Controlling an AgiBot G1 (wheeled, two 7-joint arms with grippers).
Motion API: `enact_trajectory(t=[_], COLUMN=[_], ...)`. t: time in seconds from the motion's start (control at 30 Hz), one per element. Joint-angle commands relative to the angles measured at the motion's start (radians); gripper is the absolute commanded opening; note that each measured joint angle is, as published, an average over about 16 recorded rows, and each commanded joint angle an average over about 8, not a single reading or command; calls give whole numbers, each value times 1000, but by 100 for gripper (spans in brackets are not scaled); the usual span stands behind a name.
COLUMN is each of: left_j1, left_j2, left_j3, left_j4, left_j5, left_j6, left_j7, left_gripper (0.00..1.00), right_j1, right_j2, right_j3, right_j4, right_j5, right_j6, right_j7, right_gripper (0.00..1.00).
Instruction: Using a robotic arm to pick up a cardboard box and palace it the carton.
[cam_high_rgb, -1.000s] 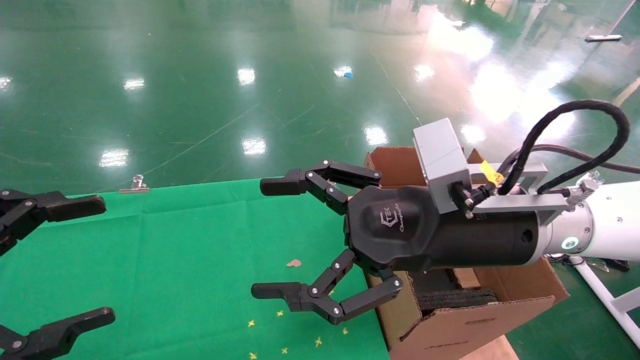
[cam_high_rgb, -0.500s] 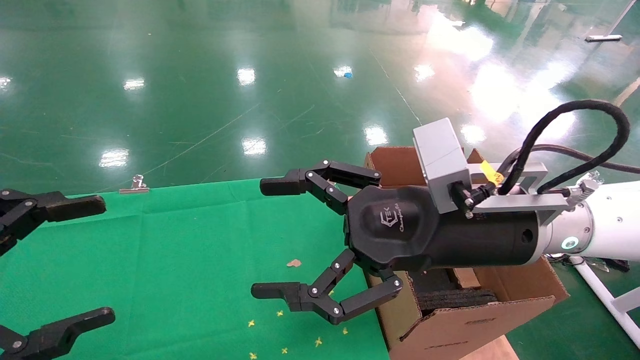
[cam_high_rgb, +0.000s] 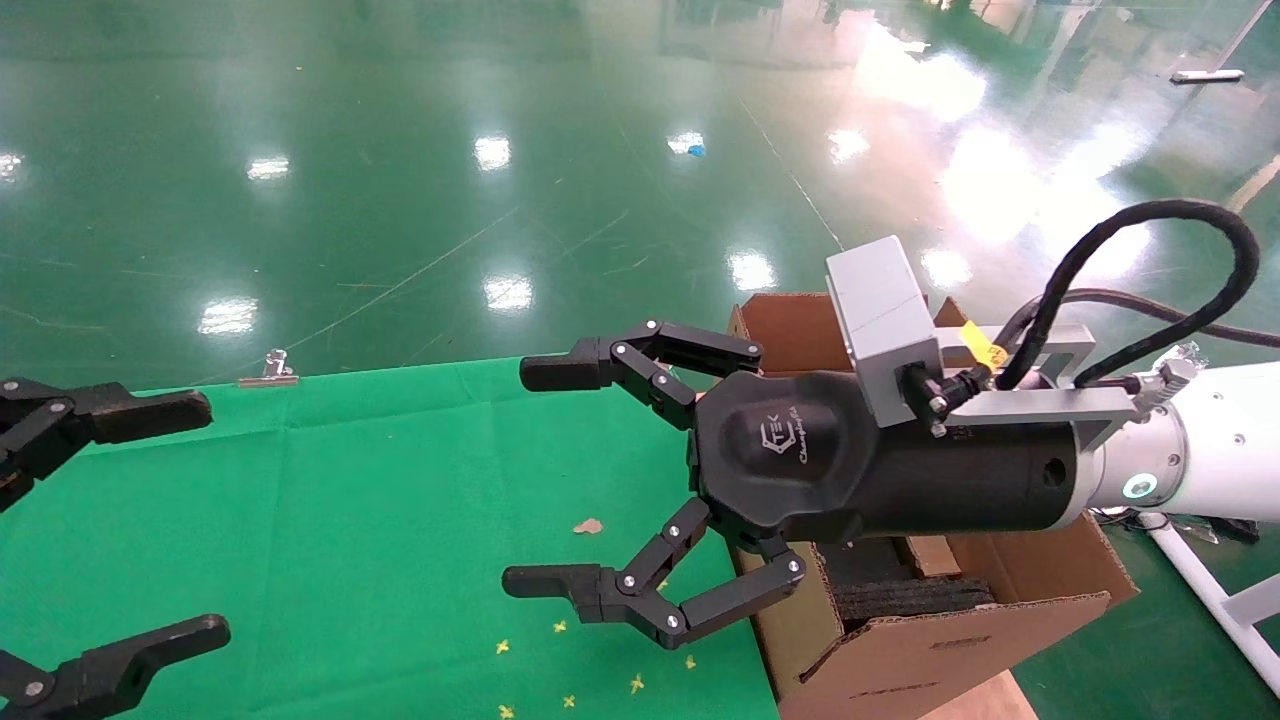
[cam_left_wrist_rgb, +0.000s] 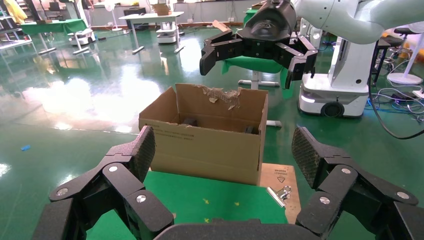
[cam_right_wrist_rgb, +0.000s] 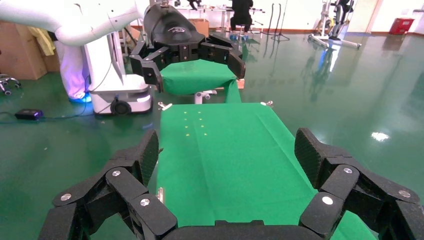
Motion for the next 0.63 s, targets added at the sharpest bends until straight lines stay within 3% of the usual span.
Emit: enact_trajectory(t=[0.03, 0.63], left_j1=[0, 0], left_j2=[0, 0], left_j3=[0, 0], left_j4=[0, 0], left_j5=[0, 0], left_j6=[0, 0], left_j7=[0, 0], left_gripper=[100, 100], right_j1=[0, 0], right_j2=[0, 0], right_j3=[0, 0], right_j4=[0, 0], right_j5=[0, 0], right_j6=[0, 0], right_j7=[0, 0], right_gripper=[100, 100])
